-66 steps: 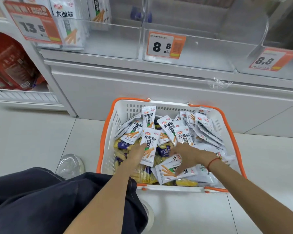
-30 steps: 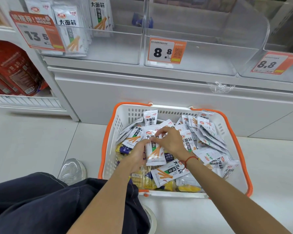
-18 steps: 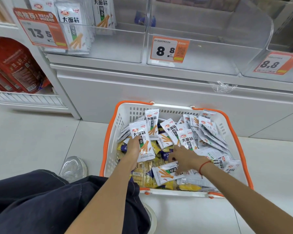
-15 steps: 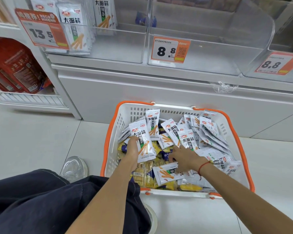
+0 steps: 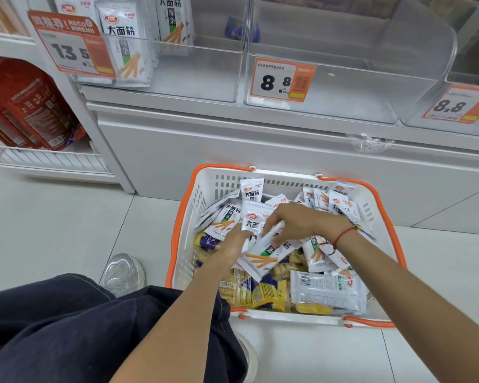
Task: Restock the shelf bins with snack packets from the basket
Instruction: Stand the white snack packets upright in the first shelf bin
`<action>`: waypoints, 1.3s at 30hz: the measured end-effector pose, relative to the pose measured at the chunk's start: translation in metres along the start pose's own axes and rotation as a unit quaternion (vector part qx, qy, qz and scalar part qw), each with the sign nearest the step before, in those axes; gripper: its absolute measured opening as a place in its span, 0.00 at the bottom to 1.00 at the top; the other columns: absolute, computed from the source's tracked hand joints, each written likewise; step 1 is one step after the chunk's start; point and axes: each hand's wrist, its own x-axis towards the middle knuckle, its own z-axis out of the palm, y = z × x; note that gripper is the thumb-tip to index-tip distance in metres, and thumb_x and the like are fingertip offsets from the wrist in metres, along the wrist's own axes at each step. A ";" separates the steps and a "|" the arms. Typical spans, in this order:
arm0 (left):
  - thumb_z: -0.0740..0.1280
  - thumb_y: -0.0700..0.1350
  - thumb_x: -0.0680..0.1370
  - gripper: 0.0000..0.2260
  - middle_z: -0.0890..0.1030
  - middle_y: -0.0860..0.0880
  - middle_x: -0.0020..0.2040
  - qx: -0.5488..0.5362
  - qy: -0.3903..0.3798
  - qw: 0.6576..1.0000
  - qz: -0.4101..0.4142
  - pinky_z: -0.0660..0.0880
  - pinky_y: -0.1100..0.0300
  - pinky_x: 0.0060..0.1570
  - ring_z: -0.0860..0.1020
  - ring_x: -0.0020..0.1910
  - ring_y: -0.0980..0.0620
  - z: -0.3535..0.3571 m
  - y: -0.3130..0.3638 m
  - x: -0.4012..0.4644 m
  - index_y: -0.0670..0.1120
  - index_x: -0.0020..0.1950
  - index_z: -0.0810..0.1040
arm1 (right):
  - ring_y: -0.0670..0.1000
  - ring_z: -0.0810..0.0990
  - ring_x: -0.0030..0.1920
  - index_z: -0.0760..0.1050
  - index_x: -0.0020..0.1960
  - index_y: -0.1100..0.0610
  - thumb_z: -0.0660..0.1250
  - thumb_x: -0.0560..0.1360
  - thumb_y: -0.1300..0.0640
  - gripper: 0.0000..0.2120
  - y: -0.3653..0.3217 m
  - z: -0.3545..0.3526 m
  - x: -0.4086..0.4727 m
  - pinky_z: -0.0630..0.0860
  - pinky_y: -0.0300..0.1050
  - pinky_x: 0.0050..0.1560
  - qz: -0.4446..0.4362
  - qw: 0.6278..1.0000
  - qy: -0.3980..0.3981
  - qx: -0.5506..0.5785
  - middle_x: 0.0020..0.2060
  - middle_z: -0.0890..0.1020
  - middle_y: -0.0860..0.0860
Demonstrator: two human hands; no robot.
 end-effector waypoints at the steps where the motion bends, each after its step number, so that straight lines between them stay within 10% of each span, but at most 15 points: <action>1: 0.55 0.43 0.82 0.17 0.69 0.49 0.66 0.009 -0.008 1.000 -0.014 0.64 0.56 0.63 0.69 0.66 0.44 0.001 0.001 -0.002 0.44 0.72 0.65 | 0.51 0.74 0.61 0.79 0.58 0.51 0.76 0.69 0.55 0.18 -0.002 0.002 0.004 0.70 0.46 0.61 -0.005 0.999 0.043 0.016 0.60 0.78 0.49; 6: 0.53 0.48 0.80 0.14 0.78 0.43 0.43 -0.080 0.002 0.994 -0.074 0.70 0.54 0.47 0.75 0.39 0.44 -0.004 -0.002 -0.007 0.42 0.50 0.76 | 0.52 0.71 0.61 0.62 0.71 0.52 0.79 0.64 0.55 0.41 -0.004 0.024 0.013 0.71 0.46 0.59 0.026 0.963 0.240 0.122 0.61 0.72 0.52; 10: 0.54 0.55 0.75 0.17 0.79 0.43 0.44 -0.141 0.015 0.987 -0.077 0.71 0.48 0.57 0.76 0.45 0.44 -0.006 0.001 -0.005 0.46 0.45 0.77 | 0.49 0.71 0.64 0.67 0.68 0.51 0.78 0.66 0.53 0.34 -0.009 0.041 0.018 0.68 0.41 0.58 0.032 0.922 0.340 0.182 0.61 0.75 0.47; 14: 0.55 0.52 0.78 0.16 0.81 0.45 0.35 -0.211 0.013 0.976 -0.057 0.73 0.55 0.42 0.78 0.35 0.47 -0.008 0.012 -0.011 0.47 0.47 0.79 | 0.49 0.69 0.66 0.66 0.69 0.50 0.75 0.69 0.51 0.33 -0.019 0.039 0.020 0.68 0.43 0.62 0.040 0.896 0.378 0.228 0.66 0.72 0.47; 19: 0.59 0.52 0.73 0.18 0.81 0.42 0.48 -0.276 0.061 0.959 0.013 0.73 0.47 0.57 0.79 0.51 0.42 -0.015 0.054 -0.022 0.44 0.57 0.78 | 0.52 0.70 0.66 0.61 0.73 0.54 0.64 0.76 0.42 0.30 -0.045 0.015 0.022 0.71 0.52 0.64 0.075 0.879 0.361 0.304 0.69 0.66 0.51; 23: 0.55 0.50 0.79 0.14 0.80 0.44 0.42 -0.310 0.089 0.943 0.080 0.73 0.56 0.39 0.78 0.39 0.46 -0.034 0.094 -0.031 0.45 0.52 0.79 | 0.48 0.70 0.63 0.66 0.71 0.52 0.57 0.80 0.47 0.20 -0.072 -0.020 0.022 0.67 0.43 0.60 0.014 0.898 0.326 0.295 0.64 0.69 0.51; 28: 0.52 0.47 0.80 0.16 0.81 0.44 0.43 -0.257 0.121 0.940 0.191 0.73 0.62 0.32 0.77 0.35 0.49 -0.069 0.145 -0.058 0.44 0.53 0.78 | 0.51 0.75 0.57 0.68 0.68 0.49 0.55 0.80 0.54 0.17 -0.111 -0.071 0.029 0.75 0.47 0.54 -0.061 0.907 0.326 0.259 0.59 0.74 0.52; 34: 0.50 0.44 0.82 0.14 0.80 0.44 0.52 -0.110 0.140 0.941 0.287 0.72 0.55 0.52 0.77 0.50 0.47 -0.123 0.200 -0.098 0.46 0.54 0.75 | 0.51 0.77 0.55 0.69 0.65 0.53 0.58 0.80 0.59 0.15 -0.159 -0.124 0.028 0.75 0.48 0.55 -0.141 0.867 0.410 0.247 0.59 0.77 0.51; 39: 0.57 0.41 0.82 0.08 0.76 0.50 0.57 0.055 0.173 0.905 0.385 0.67 0.65 0.49 0.74 0.50 0.58 -0.180 0.253 -0.119 0.43 0.59 0.72 | 0.49 0.74 0.57 0.67 0.65 0.52 0.60 0.79 0.62 0.16 -0.190 -0.169 0.050 0.74 0.53 0.58 -0.212 0.818 0.483 0.229 0.57 0.74 0.50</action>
